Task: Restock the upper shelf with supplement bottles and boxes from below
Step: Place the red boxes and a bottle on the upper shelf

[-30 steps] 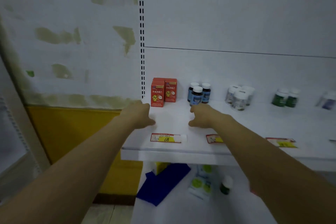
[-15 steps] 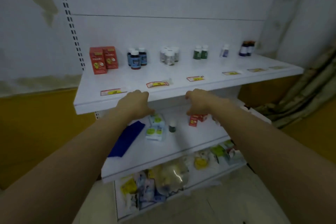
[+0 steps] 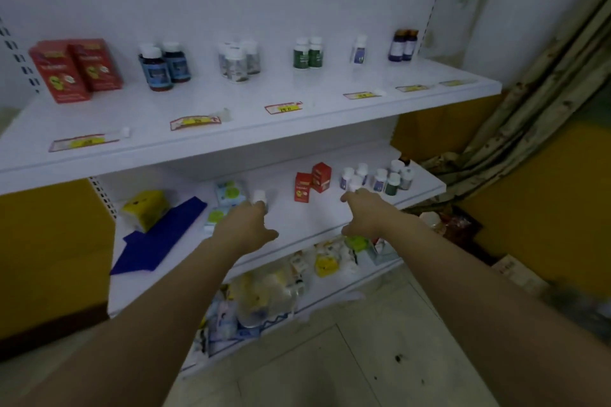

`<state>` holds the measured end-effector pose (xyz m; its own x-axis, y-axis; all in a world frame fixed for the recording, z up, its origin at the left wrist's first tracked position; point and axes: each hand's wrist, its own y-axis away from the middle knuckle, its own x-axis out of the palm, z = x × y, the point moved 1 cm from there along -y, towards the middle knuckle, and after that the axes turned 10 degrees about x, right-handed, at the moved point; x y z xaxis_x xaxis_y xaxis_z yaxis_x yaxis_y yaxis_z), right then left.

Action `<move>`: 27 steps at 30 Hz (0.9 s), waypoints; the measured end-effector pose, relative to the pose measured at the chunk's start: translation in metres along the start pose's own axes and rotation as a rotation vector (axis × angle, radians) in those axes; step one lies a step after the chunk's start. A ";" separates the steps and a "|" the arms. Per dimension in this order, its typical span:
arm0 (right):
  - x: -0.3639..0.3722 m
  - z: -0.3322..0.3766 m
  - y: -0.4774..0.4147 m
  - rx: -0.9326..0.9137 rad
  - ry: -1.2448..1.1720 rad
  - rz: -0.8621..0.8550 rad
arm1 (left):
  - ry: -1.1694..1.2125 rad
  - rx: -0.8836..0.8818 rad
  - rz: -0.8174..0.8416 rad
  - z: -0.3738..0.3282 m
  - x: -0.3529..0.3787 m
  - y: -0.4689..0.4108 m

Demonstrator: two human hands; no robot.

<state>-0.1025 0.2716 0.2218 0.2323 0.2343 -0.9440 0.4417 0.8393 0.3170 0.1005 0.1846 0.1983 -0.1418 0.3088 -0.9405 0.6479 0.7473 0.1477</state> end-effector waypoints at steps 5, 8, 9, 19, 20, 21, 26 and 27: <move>0.012 -0.022 -0.056 -0.069 0.051 -0.004 | 0.046 -0.138 -0.011 -0.004 0.036 -0.041; 0.017 -0.029 -0.090 -0.119 0.058 0.013 | 0.065 -0.227 -0.039 -0.001 0.050 -0.063; 0.018 -0.029 -0.102 -0.133 0.056 0.019 | 0.071 -0.251 -0.045 0.001 0.053 -0.071; 0.038 -0.005 -0.232 -0.240 0.055 0.059 | 0.091 -0.379 -0.055 0.047 0.086 -0.160; 0.040 -0.003 -0.244 -0.239 0.050 0.064 | 0.094 -0.383 -0.060 0.053 0.089 -0.170; 0.041 -0.001 -0.256 -0.236 0.048 0.068 | 0.093 -0.386 -0.064 0.059 0.091 -0.180; 0.059 0.008 -0.310 -0.238 0.050 0.068 | 0.115 -0.411 -0.066 0.082 0.104 -0.224; 0.062 0.009 -0.319 -0.235 0.049 0.073 | 0.120 -0.416 -0.071 0.087 0.106 -0.232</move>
<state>-0.2210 0.0143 0.0628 0.2110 0.3174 -0.9245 0.2107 0.9088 0.3601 -0.0001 -0.0071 0.0377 -0.2767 0.2963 -0.9141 0.2804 0.9348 0.2181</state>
